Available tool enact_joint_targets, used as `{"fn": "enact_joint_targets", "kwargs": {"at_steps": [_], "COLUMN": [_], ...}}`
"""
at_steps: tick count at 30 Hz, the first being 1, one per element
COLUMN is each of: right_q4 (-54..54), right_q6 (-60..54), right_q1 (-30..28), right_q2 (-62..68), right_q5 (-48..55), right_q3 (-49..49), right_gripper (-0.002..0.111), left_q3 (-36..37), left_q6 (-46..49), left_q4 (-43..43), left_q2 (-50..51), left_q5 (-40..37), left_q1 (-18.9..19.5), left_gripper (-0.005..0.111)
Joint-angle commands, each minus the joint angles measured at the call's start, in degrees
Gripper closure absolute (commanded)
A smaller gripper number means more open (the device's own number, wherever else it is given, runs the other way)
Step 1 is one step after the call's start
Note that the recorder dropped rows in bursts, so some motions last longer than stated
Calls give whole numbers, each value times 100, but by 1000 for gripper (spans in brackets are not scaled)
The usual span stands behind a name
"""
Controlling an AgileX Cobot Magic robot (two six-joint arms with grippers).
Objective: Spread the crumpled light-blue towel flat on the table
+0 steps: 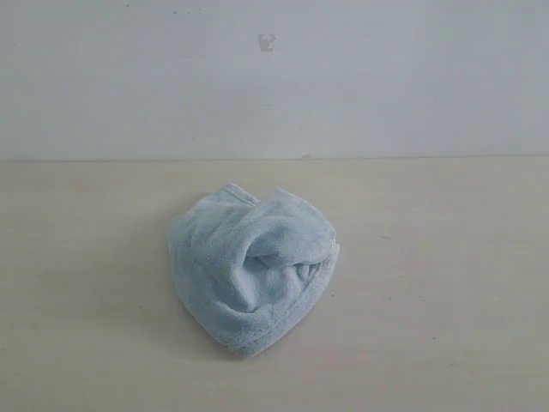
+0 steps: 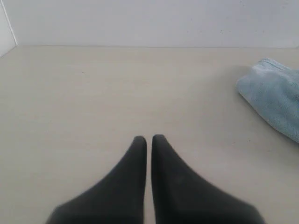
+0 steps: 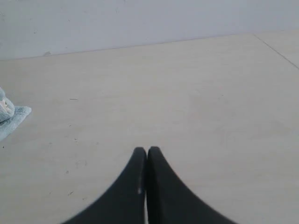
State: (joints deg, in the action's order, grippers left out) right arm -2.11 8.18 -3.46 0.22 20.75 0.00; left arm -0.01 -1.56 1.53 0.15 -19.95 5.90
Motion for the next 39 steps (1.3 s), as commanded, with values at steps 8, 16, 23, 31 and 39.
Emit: {"fn": "enact_joint_targets", "kwargs": {"at_steps": [8,16,23,31,39], "right_q4": [-117,-1064,-562,-159,-142], "right_q6": [-247,-1367,-164,966,1452], "right_q1": [9,9,9,9,9], "right_q2": [-22,-22,-22,-22,-22], "right_q5": [-41,-331,-3261,-6467,-2965], "right_q3": [0,0,0,0,0], "right_gripper": [109,109,109,109,109], "left_q3": [1,1,1,1,1], "left_q6": [4,4,4,4,4], "left_q4": [4,4,4,4,4], "left_q2": [-15,-15,-15,-15,-15], "left_q5": [17,17,28,28,28], "left_q1": [16,16,16,16,16], "left_gripper": [103,103,103,103,103]}}
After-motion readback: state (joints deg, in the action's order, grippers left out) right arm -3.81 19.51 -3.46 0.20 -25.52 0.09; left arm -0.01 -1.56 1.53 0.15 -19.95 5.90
